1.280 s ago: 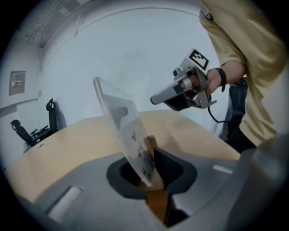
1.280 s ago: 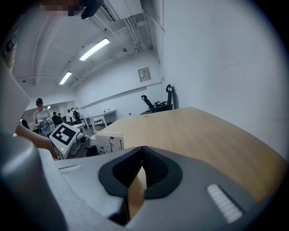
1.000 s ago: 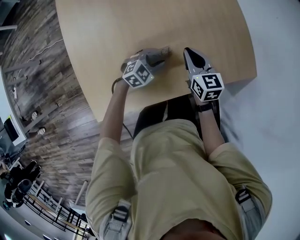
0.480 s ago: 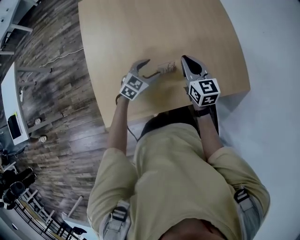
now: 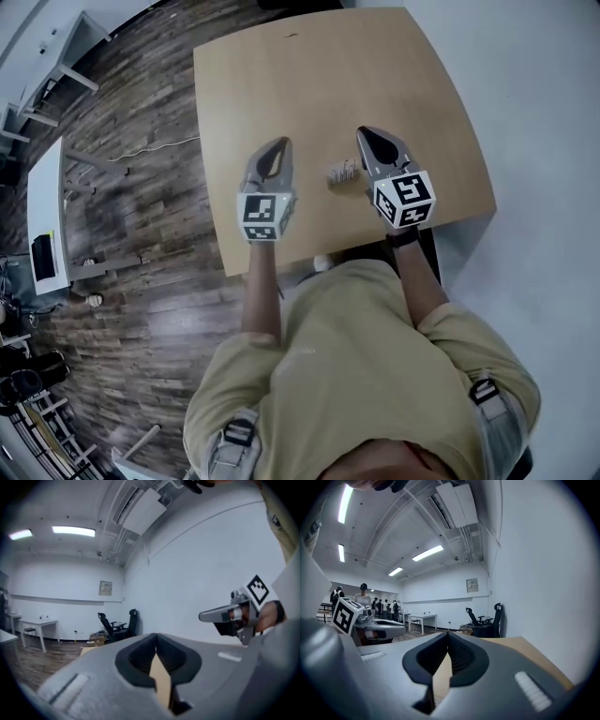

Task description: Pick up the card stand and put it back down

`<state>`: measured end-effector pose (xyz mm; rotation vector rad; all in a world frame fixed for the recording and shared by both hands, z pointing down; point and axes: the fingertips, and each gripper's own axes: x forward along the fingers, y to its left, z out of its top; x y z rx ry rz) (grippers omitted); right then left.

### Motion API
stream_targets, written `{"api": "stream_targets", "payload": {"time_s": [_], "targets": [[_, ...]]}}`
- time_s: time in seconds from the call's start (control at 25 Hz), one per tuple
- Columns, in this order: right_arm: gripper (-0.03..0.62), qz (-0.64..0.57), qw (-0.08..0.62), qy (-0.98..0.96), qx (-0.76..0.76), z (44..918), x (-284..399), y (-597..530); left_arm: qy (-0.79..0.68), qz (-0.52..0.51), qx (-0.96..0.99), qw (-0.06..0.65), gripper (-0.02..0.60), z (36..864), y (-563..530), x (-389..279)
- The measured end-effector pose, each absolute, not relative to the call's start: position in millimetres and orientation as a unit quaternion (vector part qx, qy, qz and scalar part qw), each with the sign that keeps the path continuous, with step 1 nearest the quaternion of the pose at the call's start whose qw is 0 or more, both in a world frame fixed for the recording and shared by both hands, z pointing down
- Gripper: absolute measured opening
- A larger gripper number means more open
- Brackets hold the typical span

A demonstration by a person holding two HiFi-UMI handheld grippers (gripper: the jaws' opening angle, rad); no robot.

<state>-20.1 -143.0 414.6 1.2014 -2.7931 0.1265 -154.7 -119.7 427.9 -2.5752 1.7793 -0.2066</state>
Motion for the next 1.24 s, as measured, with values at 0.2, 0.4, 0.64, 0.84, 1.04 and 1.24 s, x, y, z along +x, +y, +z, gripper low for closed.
{"api": "stream_targets", "payload": {"time_s": [0.2, 0.4, 0.64, 0.84, 1.04, 1.24], "targets": [[0.005, 0.005, 0.03, -0.919, 0.394, 382, -19, -139, 0.609, -0.038, -0.792, -0.014, 0.002, 394, -111, -153], [0.005, -0.024, 0.011, -0.912, 0.41, 361, -14, -133, 0.627, -0.011, -0.777, 0.044, 0.002, 367, -97, -143], [0.005, -0.014, 0.007, -0.909, 0.416, 360, -10, -136, 0.623, -0.024, -0.778, 0.078, 0.002, 355, -96, -129], [0.005, -0.006, 0.011, -0.907, 0.422, 366, 1, -140, 0.613, -0.041, -0.788, 0.053, 0.002, 373, -105, -122], [0.005, 0.01, 0.021, -0.902, 0.431, 381, 12, -153, 0.602, -0.063, -0.796, 0.031, 0.002, 396, -115, -112], [0.005, 0.022, 0.031, -0.903, 0.428, 404, 14, -181, 0.596, -0.086, -0.798, -0.008, 0.002, 442, -140, -108]]}}
